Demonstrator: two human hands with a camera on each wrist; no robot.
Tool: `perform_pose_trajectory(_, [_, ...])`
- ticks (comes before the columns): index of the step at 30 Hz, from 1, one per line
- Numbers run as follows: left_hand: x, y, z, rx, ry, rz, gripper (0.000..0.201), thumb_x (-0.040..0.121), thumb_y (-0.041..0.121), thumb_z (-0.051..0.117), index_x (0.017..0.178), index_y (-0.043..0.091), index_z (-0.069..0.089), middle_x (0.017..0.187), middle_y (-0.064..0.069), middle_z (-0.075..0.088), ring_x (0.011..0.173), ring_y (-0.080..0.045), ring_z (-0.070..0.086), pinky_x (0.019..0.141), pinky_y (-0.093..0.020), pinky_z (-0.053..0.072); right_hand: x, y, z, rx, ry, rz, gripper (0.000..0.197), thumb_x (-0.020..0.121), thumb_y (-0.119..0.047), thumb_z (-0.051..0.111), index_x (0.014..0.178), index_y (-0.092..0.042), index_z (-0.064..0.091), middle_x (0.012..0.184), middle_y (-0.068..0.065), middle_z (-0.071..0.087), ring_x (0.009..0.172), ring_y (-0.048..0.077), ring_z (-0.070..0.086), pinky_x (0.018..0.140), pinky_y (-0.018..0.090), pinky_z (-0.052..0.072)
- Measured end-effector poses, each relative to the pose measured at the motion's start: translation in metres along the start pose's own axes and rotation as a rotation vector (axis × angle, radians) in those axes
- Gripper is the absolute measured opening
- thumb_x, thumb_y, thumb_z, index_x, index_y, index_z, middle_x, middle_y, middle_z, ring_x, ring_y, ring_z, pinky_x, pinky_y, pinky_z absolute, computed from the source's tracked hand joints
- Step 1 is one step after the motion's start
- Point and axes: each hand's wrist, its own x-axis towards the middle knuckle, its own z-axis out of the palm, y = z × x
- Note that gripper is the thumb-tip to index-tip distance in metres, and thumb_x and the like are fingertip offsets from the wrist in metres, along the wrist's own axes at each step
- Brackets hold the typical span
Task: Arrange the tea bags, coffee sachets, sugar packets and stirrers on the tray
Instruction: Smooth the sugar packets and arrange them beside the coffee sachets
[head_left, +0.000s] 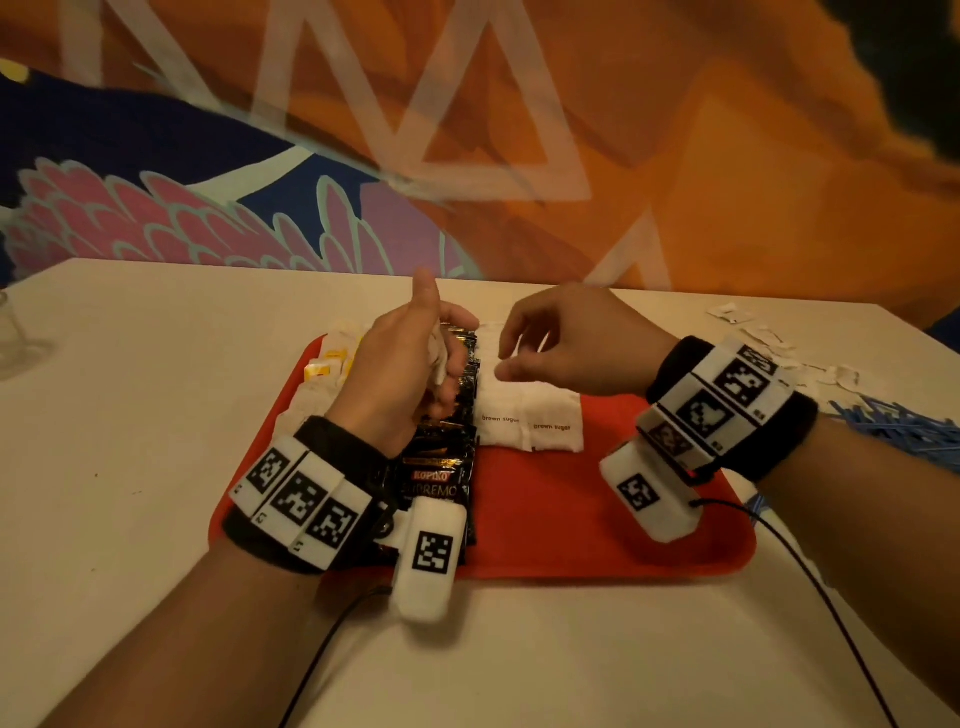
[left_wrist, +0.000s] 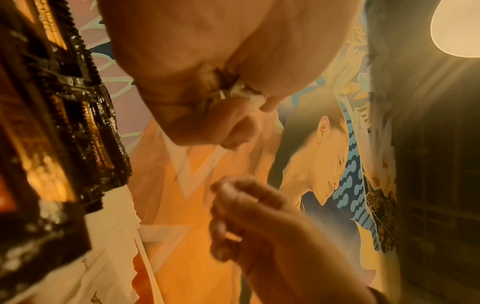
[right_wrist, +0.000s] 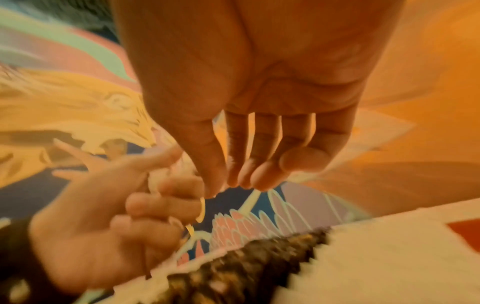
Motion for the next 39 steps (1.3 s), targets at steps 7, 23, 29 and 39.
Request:
perform_pose_trajectory(7, [-0.008, 0.001, 0.003, -0.073, -0.08, -0.07, 0.075, 0.094, 0.072, 0.018, 0.094, 0.008, 0.057, 0.046, -0.004, 0.039, 0.03, -0.012, 0.028, 0.038, -0.013, 0.02, 0.006, -0.029, 0.004, 0.275, 0.075, -0.16, 0.025, 0.077, -0.03, 0.083, 0.099, -0.021, 0.073, 0.084, -0.008, 0.071, 0.075, 0.0, 0.065, 0.068, 0.019, 0.05])
perform_pose_trajectory(23, [-0.004, 0.0, 0.002, 0.184, 0.071, 0.238, 0.019, 0.098, 0.027, 0.059, 0.099, 0.015, 0.074, 0.067, 0.01, 0.063, 0.046, 0.002, 0.049, 0.051, -0.019, 0.033, 0.008, -0.013, 0.009, 0.599, 0.216, -0.1, 0.02, 0.08, -0.005, 0.077, 0.089, -0.014, 0.062, 0.081, 0.012, 0.069, 0.069, 0.018, 0.067, 0.063, 0.032, 0.055])
perform_pose_trajectory(29, [-0.006, 0.002, 0.004, 0.043, 0.117, 0.183, 0.012, 0.096, 0.015, 0.061, 0.095, 0.007, 0.071, 0.048, 0.014, 0.055, 0.033, -0.001, 0.043, 0.034, -0.012, 0.029, 0.006, -0.006, 0.009, 0.67, 0.134, -0.08, 0.039, 0.074, 0.005, 0.08, 0.104, -0.013, 0.064, 0.09, 0.009, 0.068, 0.074, 0.019, 0.071, 0.071, 0.027, 0.059])
perform_pose_trajectory(39, [0.0, 0.002, -0.002, -0.086, 0.115, 0.15, 0.008, 0.095, 0.014, 0.063, 0.089, 0.009, 0.065, 0.048, 0.008, 0.053, 0.031, -0.001, 0.031, 0.031, -0.014, 0.024, 0.01, -0.004, 0.015, 0.783, 0.266, -0.049, 0.028, 0.083, 0.012, 0.065, 0.081, -0.016, 0.063, 0.078, 0.004, 0.061, 0.08, 0.025, 0.062, 0.066, 0.031, 0.051])
